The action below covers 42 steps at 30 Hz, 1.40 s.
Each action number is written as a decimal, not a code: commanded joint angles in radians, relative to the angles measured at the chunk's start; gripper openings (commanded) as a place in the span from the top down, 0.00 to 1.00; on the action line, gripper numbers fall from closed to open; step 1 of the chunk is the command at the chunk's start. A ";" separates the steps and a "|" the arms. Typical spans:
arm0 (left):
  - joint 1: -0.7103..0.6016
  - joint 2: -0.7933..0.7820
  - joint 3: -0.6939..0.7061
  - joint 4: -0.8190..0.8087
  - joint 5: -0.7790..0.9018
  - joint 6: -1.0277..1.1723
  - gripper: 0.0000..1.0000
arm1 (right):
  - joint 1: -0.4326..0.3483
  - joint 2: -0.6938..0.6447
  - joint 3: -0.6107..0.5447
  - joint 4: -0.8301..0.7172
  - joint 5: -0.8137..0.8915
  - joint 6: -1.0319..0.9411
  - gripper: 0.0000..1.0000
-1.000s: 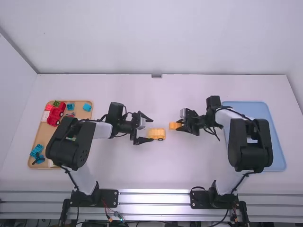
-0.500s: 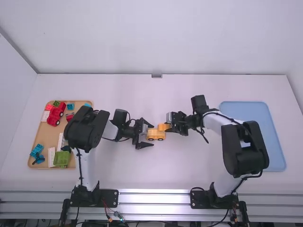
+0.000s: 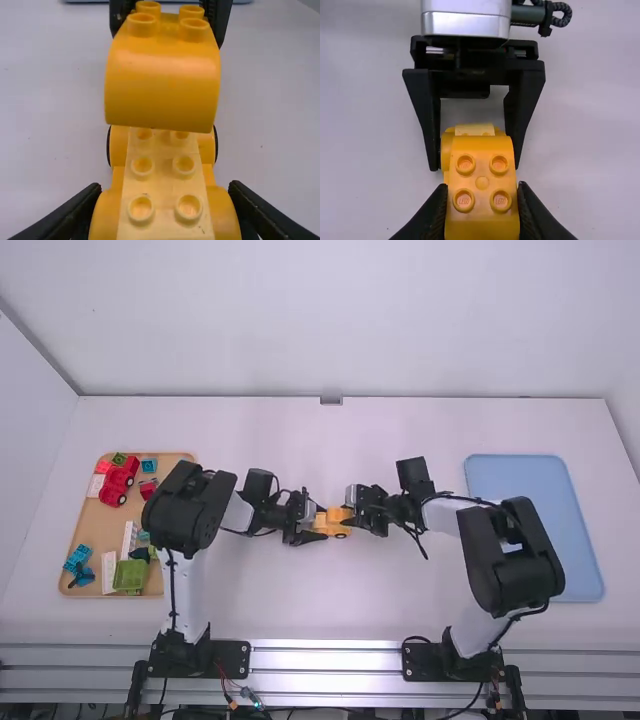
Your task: Assemble lego blocks to make yellow taxi
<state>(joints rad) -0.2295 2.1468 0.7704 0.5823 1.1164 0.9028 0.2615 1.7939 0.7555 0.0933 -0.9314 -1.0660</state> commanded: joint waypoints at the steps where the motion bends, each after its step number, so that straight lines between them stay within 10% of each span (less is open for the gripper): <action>1: -0.035 0.012 -0.001 -0.003 -0.056 0.011 0.35 | 0.003 -0.014 -0.017 0.008 -0.010 0.052 0.92; 12: -0.051 0.012 0.008 -0.001 -0.063 0.011 0.53 | 0.001 0.061 -0.016 0.009 -0.010 0.048 0.93; 42: -0.052 0.012 -0.003 0.006 -0.060 0.007 0.54 | 0.086 0.085 -0.016 -0.034 0.285 0.099 1.00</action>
<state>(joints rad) -0.2722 2.1468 0.7731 0.5858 1.0912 0.9062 0.3302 1.8427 0.7620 0.0887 -0.8219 -1.0115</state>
